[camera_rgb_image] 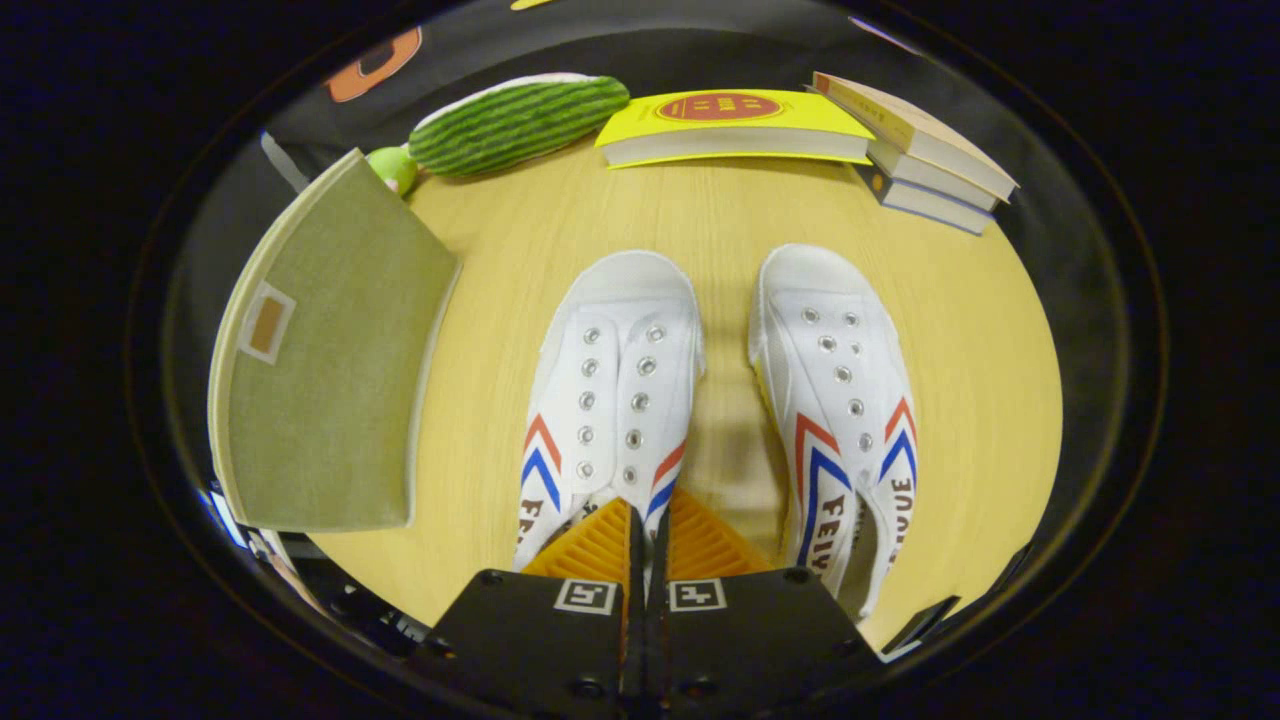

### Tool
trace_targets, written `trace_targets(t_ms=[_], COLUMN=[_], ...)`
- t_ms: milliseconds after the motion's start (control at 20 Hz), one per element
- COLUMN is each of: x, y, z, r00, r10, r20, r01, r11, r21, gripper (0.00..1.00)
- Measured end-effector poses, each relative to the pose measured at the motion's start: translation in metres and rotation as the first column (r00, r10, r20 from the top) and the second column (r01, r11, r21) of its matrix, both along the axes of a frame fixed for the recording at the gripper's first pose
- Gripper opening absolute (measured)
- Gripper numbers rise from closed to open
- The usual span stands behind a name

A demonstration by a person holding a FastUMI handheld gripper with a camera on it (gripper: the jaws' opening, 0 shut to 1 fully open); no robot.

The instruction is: Open the storage box then place both shoes into the box .Put the left shoe in first, then the right shoe, with the right side of both shoes facing outward in a uniform manner.

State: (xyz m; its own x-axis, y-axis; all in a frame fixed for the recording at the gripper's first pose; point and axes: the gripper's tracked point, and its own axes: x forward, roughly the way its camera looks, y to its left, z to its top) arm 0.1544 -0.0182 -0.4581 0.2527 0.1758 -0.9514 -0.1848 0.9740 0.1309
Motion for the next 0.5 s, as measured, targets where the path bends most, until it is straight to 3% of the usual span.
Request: trace_targets(t_ms=[200, 500], x=[-0.002, -0.004], y=[0.019, 0.039], z=[0.038, 0.100], r00=[0.998, 0.996], r10=[-0.063, -0.083], r20=[-0.007, 0.046], r01=[0.063, 0.068], r11=[0.990, 0.963], r21=[0.128, 0.260], gripper=[0.06, 0.06])
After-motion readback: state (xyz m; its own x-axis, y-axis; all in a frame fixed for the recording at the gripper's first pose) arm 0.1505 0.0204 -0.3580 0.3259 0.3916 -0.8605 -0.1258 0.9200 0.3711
